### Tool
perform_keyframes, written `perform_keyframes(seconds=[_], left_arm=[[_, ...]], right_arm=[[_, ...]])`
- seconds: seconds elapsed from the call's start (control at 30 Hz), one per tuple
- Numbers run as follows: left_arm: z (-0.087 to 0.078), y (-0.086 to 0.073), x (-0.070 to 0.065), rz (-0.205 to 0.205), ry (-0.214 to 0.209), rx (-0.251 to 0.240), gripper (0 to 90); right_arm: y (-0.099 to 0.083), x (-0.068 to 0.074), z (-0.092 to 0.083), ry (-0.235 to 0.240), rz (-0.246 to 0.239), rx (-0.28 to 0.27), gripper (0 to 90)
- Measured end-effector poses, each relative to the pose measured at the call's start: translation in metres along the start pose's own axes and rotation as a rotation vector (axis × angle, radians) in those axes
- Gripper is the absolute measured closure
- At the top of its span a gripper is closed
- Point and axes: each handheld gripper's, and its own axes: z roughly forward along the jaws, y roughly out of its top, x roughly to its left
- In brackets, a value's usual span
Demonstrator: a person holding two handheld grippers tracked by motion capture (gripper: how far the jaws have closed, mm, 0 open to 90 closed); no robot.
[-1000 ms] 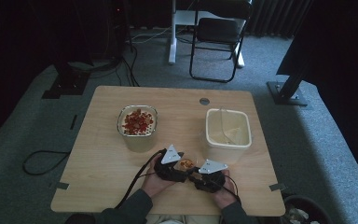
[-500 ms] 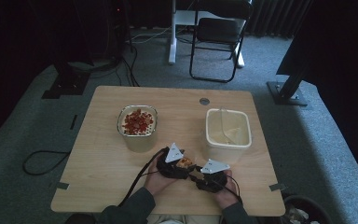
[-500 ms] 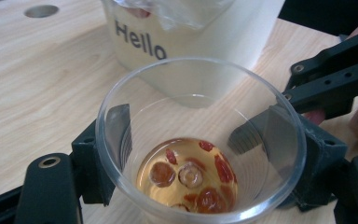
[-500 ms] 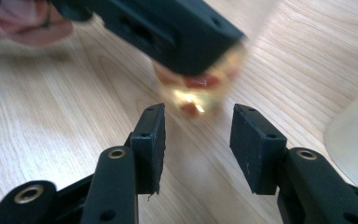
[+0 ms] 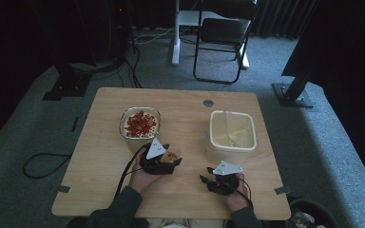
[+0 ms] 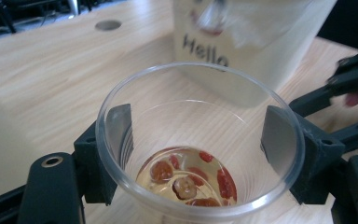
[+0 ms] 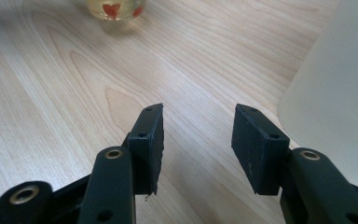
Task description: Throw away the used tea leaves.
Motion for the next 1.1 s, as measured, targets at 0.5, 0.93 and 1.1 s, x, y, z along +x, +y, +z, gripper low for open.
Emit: perform_keyframes(seconds=[0.5, 0.93, 1.1], left_arm=[[0.003, -0.026, 0.004, 0.007, 0.010, -0.028, 25.1], [-0.001, -0.029, 0.006, 0.008, 0.030, -0.020, 30.8], [-0.023, -0.018, 0.013, -0.002, 0.049, -0.056, 32.0]], right_arm=[[-0.001, 0.002, 0.002, 0.001, -0.009, 0.007, 52.3], [-0.001, 0.001, 0.002, -0.002, -0.007, 0.007, 52.1], [-0.003, -0.002, -0.002, -0.014, -0.005, 0.012, 51.7]])
